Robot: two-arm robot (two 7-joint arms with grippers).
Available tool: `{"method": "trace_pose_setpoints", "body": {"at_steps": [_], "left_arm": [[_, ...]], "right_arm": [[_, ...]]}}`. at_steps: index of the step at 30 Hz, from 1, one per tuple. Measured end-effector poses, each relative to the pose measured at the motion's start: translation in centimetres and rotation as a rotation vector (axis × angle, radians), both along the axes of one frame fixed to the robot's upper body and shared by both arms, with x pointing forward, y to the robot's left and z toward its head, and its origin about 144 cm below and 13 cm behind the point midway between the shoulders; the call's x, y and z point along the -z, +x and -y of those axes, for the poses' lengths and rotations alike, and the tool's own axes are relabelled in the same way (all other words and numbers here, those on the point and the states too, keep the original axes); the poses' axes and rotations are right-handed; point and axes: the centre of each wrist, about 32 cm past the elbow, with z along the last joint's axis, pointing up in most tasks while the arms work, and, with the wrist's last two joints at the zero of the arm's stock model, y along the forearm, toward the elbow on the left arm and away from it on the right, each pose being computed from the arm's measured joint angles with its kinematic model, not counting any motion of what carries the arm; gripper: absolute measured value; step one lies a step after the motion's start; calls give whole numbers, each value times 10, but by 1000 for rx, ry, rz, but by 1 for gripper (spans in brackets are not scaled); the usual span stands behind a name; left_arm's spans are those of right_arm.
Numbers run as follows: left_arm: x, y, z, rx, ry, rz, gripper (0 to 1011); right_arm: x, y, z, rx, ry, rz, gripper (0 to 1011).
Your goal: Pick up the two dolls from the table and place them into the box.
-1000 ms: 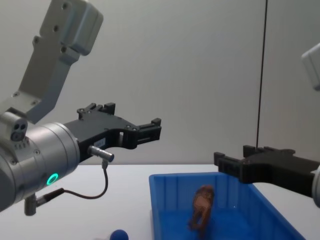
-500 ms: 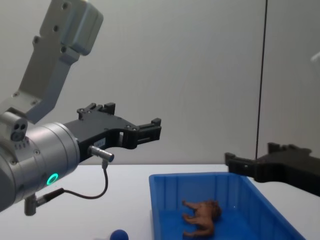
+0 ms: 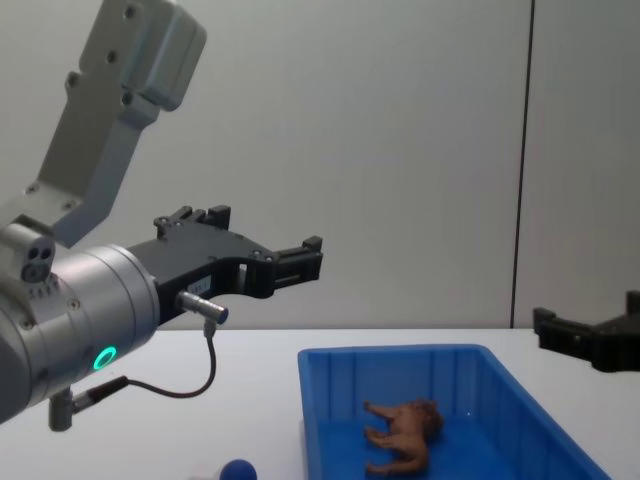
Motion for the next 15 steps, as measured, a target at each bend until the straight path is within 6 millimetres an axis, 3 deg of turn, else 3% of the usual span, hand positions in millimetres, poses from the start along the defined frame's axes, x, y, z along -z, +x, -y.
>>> {"method": "trace_pose_setpoints", "body": {"at_steps": [15], "left_arm": [[-1, -2, -2, -6, -3, -26, 1001]], "right_arm": [[2, -8, 10, 52, 1, 0, 1001]]}}
